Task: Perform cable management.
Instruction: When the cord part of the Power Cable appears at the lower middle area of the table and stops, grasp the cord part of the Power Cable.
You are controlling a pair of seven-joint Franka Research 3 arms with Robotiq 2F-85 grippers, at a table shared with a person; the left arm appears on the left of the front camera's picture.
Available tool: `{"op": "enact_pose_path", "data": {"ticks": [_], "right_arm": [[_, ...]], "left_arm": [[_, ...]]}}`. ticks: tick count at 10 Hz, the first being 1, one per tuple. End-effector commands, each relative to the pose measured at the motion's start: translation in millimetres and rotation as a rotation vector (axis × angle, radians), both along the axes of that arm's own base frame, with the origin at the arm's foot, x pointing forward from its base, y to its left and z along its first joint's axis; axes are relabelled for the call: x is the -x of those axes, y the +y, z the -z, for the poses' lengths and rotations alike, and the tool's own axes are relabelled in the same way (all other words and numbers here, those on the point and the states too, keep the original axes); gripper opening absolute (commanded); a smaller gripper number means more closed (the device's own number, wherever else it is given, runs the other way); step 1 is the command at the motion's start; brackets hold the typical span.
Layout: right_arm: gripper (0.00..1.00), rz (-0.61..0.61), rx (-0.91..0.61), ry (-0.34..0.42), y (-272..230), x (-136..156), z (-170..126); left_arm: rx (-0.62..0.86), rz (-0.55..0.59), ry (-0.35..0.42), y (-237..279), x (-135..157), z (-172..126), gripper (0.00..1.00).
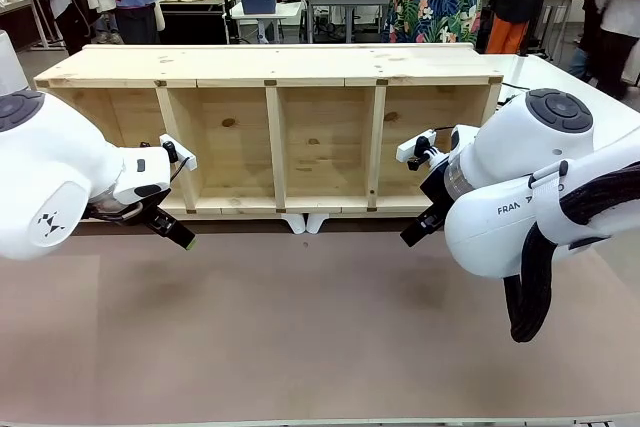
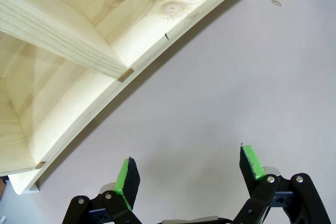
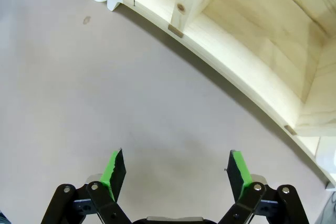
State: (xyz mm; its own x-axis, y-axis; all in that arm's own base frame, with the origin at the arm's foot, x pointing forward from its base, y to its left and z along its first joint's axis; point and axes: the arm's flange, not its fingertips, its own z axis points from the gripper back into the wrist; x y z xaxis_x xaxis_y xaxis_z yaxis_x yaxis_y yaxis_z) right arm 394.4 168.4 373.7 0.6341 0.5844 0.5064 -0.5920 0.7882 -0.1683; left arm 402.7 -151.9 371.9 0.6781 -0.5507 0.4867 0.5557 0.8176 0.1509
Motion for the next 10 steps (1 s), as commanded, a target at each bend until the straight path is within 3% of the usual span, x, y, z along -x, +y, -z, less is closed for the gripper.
{"op": "enact_pose_path", "data": {"ticks": [1,5,10], "right_arm": [[1.0,0.0,0.0,0.0,0.0,0.0,0.0],[1.0,0.083,-0.001,-0.034,-19.0,26.0,-32.3],[1.0,0.211,0.015,-0.105,-35.5,95.2,-101.4]], "left_arm": [[0.0,0.0,0.0,0.0,0.0,0.0,1.0],[0.049,-0.12,-0.063,40.4,25.7,-43.0,1.0],[0.038,-0.186,-0.161,83.6,94.4,-111.9,1.0]]}}
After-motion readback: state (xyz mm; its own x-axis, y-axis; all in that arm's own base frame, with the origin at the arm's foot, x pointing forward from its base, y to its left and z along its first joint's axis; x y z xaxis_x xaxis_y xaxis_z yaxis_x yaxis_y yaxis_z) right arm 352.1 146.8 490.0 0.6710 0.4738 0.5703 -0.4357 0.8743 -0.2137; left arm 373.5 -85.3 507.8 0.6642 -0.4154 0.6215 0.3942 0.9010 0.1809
